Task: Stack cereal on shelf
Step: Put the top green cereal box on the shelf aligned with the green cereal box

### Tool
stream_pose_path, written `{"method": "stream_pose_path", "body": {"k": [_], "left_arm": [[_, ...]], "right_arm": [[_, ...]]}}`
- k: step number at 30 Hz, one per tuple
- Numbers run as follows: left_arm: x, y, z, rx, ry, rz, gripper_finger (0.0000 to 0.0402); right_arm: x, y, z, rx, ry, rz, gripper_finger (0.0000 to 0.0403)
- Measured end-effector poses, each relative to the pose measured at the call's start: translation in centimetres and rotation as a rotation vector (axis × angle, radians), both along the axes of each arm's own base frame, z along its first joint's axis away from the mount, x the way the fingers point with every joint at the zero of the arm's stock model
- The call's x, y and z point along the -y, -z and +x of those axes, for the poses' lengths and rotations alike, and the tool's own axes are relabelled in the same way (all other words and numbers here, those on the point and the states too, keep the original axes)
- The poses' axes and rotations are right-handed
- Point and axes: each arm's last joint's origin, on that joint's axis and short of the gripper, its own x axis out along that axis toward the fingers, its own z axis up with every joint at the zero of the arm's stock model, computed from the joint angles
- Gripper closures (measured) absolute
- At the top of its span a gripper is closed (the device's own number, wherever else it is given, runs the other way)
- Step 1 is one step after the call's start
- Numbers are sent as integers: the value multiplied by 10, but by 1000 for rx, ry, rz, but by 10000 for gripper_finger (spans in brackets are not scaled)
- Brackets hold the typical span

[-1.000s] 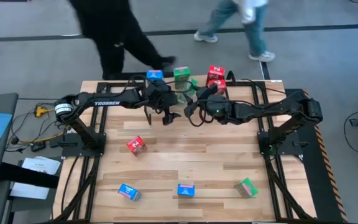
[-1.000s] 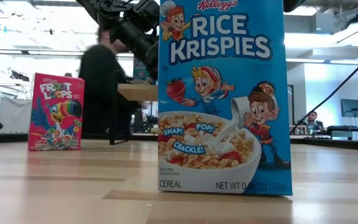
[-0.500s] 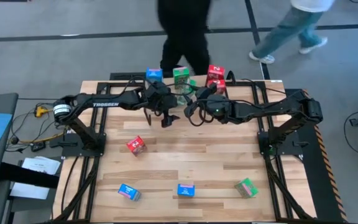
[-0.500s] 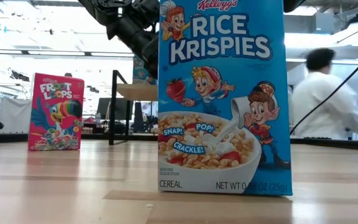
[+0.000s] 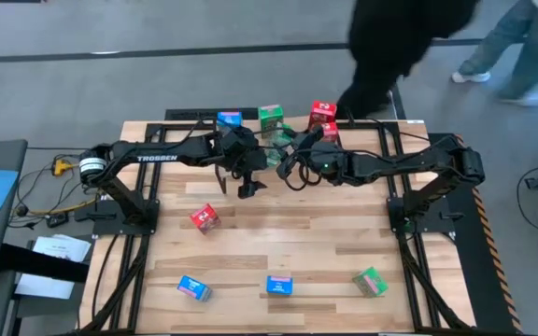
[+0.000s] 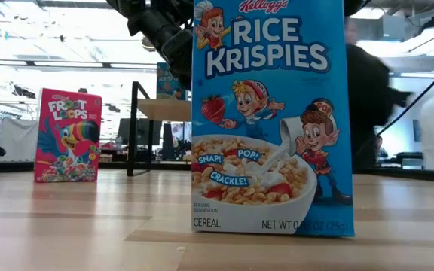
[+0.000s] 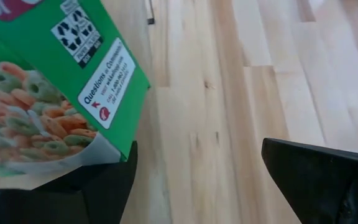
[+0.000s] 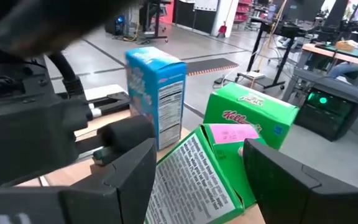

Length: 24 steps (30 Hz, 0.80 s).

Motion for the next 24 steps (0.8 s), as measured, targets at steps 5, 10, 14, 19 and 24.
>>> {"method": "stream_pose_path", "body": {"k": [5, 10, 14, 19, 24], "left_arm": [[3, -6, -1, -39, 17, -16, 70], [2, -8, -4, -88, 13, -22, 70], [4, -9, -5, -107, 36, -62, 70], [8, -9, -6, -100, 113, -152, 70], [8, -10, -6, -96, 112, -183, 70]], "right_arm": [[-4, 0, 1, 0, -17, 2, 143], [-6, 1, 1, -4, -36, 6, 143], [-7, 1, 2, 0, -74, 13, 143], [-10, 1, 3, 0, -127, 23, 143], [-11, 1, 4, -1, -169, 30, 143]]}}
